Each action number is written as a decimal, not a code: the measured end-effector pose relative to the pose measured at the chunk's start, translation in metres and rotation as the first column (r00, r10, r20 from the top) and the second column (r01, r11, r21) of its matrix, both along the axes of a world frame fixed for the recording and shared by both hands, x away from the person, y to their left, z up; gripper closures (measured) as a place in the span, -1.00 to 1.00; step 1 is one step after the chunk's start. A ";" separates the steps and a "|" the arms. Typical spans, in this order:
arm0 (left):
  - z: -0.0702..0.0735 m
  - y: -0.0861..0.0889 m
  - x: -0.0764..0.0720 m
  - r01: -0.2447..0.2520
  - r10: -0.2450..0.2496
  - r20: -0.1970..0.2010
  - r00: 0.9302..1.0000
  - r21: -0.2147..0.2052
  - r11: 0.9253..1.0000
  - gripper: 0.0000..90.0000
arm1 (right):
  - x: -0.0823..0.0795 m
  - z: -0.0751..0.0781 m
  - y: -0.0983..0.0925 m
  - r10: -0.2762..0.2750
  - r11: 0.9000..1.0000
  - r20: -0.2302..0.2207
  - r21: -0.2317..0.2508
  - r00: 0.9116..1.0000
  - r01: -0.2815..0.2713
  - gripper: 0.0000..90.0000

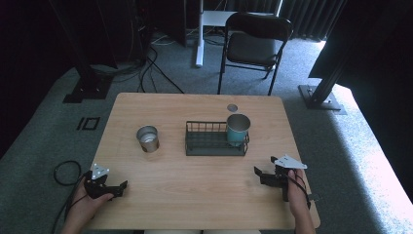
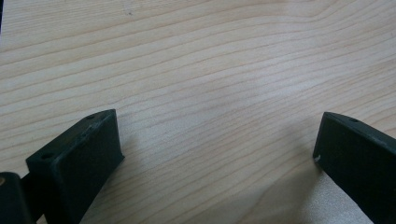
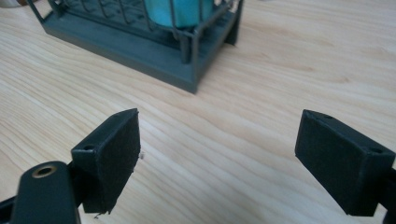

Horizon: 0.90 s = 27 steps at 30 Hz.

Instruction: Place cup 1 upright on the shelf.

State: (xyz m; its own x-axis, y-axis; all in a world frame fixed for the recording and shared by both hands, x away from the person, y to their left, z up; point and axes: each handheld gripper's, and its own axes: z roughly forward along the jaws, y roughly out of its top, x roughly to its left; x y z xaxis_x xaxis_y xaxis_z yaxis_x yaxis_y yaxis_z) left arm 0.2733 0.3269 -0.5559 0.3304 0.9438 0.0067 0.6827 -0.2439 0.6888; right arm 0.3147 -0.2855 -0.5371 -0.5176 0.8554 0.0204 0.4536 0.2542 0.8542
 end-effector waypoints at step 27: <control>0.000 0.000 0.000 0.000 0.000 0.000 1.000 0.000 1.000 -0.97 | -0.026 -0.016 -0.031 0.040 0.994 -0.086 -0.097 0.996 -0.048 -0.72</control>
